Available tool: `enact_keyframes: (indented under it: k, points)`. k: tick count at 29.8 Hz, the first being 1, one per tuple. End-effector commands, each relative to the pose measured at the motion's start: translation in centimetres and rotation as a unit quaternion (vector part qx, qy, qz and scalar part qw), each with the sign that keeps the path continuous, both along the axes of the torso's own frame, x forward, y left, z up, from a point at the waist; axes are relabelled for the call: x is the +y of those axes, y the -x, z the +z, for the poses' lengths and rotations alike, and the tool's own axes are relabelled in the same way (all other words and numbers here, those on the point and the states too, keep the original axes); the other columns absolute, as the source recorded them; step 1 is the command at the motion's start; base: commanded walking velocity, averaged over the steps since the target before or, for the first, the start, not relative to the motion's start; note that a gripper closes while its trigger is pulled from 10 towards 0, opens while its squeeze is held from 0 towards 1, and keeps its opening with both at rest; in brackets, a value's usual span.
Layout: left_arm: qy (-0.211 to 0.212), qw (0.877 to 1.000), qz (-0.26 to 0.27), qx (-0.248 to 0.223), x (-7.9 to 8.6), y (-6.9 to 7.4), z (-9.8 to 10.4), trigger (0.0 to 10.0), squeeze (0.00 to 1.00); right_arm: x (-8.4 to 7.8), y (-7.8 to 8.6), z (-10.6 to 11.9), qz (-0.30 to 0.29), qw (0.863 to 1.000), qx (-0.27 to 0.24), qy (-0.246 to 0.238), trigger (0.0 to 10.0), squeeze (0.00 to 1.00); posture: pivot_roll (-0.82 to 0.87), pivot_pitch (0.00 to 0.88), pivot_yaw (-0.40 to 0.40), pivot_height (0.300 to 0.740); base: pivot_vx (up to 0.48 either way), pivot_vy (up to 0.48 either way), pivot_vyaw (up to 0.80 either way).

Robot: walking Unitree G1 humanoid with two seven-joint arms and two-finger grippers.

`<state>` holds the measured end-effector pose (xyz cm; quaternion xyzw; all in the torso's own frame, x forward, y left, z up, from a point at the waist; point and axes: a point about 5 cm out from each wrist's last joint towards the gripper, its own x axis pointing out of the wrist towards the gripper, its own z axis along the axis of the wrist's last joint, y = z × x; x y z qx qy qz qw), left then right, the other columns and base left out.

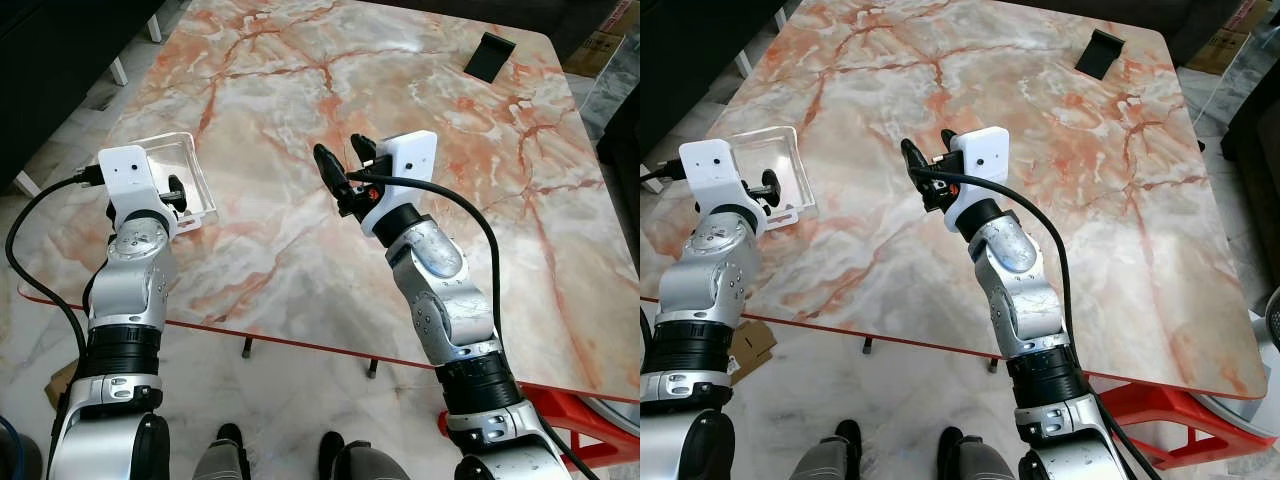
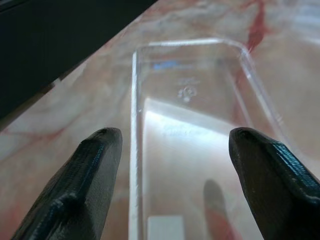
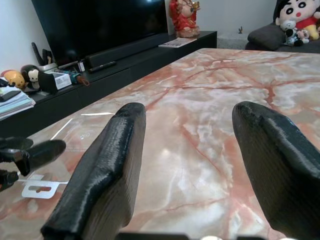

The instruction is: Picking trash to rubbish bin

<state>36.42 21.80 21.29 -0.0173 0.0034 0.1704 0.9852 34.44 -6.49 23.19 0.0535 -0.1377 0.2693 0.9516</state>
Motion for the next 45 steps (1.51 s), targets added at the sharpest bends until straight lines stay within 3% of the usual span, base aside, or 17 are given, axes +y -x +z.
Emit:
enact_keyframes:
  k: [1,12,13,14,15,30,45]
  points:
    - [0.002,1.0,0.017,0.026,0.6,0.5,-1.3,10.0,0.0,-0.4,0.0,-0.4,-0.004,1.0,0.006,-0.002,10.0,0.0,0.07,0.276,-0.119,0.74,0.0,0.0,0.0]
    - [0.001,0.998,0.03,0.057,1.2,0.9,-2.3,10.0,0.0,-0.5,-0.2,-0.8,-0.008,1.0,0.013,-0.001,10.0,0.0,0.08,0.292,-0.117,0.74,0.0,0.0,0.0]
    - [0.007,0.998,0.027,0.06,1.2,0.9,-2.4,4.9,0.0,-0.5,-0.2,-0.9,-0.009,1.0,0.014,0.0,10.0,0.0,0.08,0.292,-0.115,0.74,0.0,0.0,0.0]
    - [0.007,0.998,0.027,0.06,1.2,0.9,-2.4,4.9,0.0,-0.5,-0.2,-0.9,-0.009,1.0,0.014,0.0,10.0,0.0,0.08,0.292,-0.115,0.74,0.0,0.0,0.0]
    - [0.016,0.998,0.025,0.061,1.2,0.9,-2.5,0.0,0.0,-0.5,-0.2,-0.9,-0.009,1.0,0.014,0.0,10.0,0.0,0.08,0.293,-0.115,0.74,0.0,0.0,0.0]
    - [0.022,0.998,0.009,0.065,0.7,0.7,-2.8,0.0,0.0,-0.5,-0.3,-0.7,-0.01,1.0,0.006,0.0,10.0,0.0,0.09,0.246,-0.1,0.74,0.0,0.0,0.0]
    - [0.014,0.998,-0.006,0.06,0.6,0.0,-1.7,0.0,0.0,-0.1,-0.5,-0.6,-0.013,1.0,-0.003,-0.008,10.0,0.0,0.11,0.221,-0.07,0.74,0.0,0.0,0.0]
